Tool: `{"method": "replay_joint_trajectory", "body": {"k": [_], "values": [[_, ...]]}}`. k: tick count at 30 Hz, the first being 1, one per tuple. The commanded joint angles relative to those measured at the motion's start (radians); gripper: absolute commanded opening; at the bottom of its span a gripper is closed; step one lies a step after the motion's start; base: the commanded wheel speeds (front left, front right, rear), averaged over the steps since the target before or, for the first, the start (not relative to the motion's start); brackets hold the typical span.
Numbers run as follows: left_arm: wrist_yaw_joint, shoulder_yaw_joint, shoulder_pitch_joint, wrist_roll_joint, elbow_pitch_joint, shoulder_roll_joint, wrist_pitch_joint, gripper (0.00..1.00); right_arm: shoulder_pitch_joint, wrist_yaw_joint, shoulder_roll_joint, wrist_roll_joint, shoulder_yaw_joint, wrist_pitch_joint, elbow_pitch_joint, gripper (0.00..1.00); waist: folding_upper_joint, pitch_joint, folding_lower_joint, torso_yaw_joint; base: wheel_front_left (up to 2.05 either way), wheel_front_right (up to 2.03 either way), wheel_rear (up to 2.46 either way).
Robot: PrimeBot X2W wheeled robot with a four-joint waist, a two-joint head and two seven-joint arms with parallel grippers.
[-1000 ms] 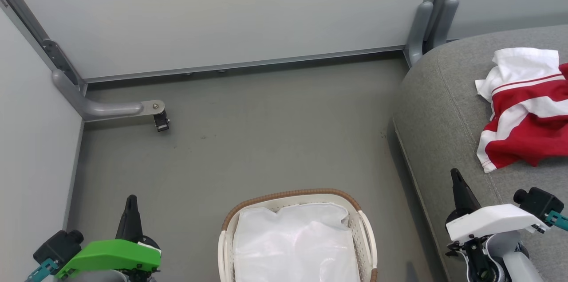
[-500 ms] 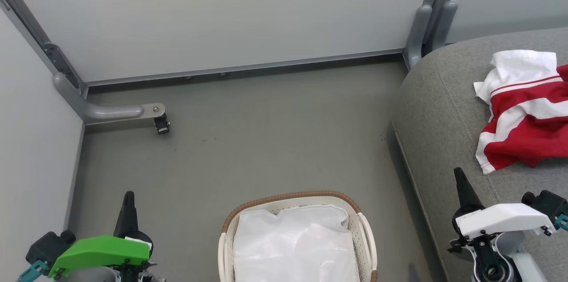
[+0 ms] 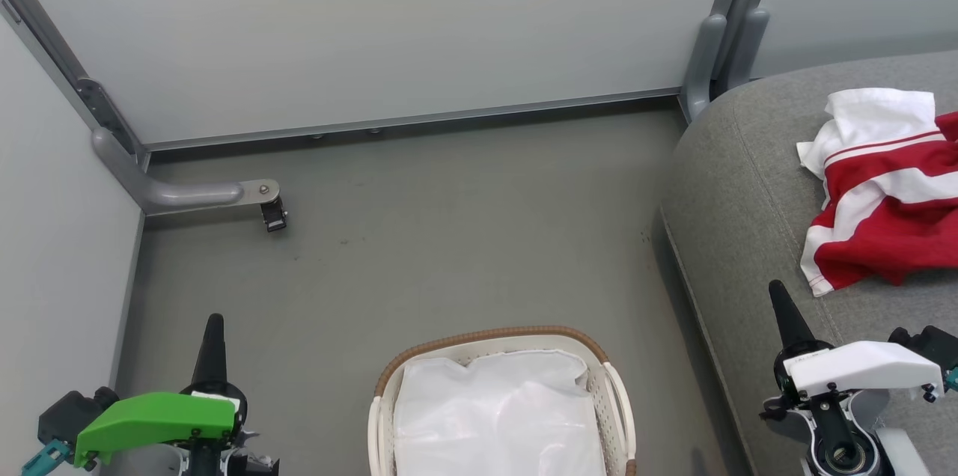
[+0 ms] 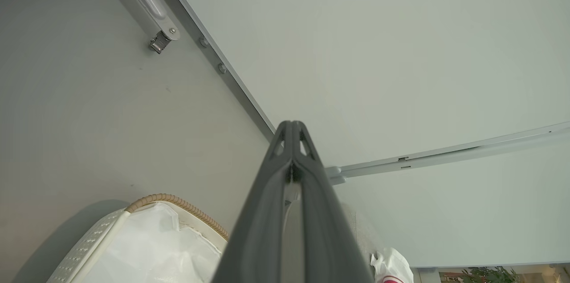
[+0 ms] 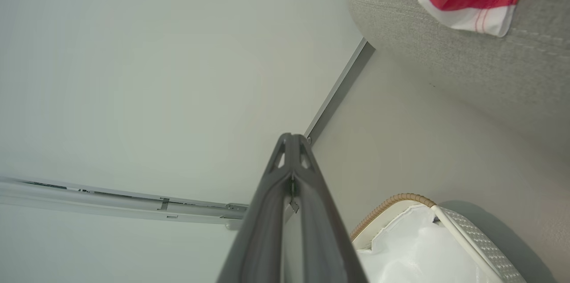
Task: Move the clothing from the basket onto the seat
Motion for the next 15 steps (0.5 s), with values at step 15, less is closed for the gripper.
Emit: {"method": "replay_joint_trajectory", "body": {"k": [15], "values": [[-0.013, 0.021, -0.033, -0.151, -0.021, 0.007, 0.040, 0.00, 0.012, -0.001, -0.004, 0.154, -0.020, 0.041, -0.026, 0.00, 0.0048, -0.011, 0.0000, -0.001, 0.00, 0.00, 0.00]]}}
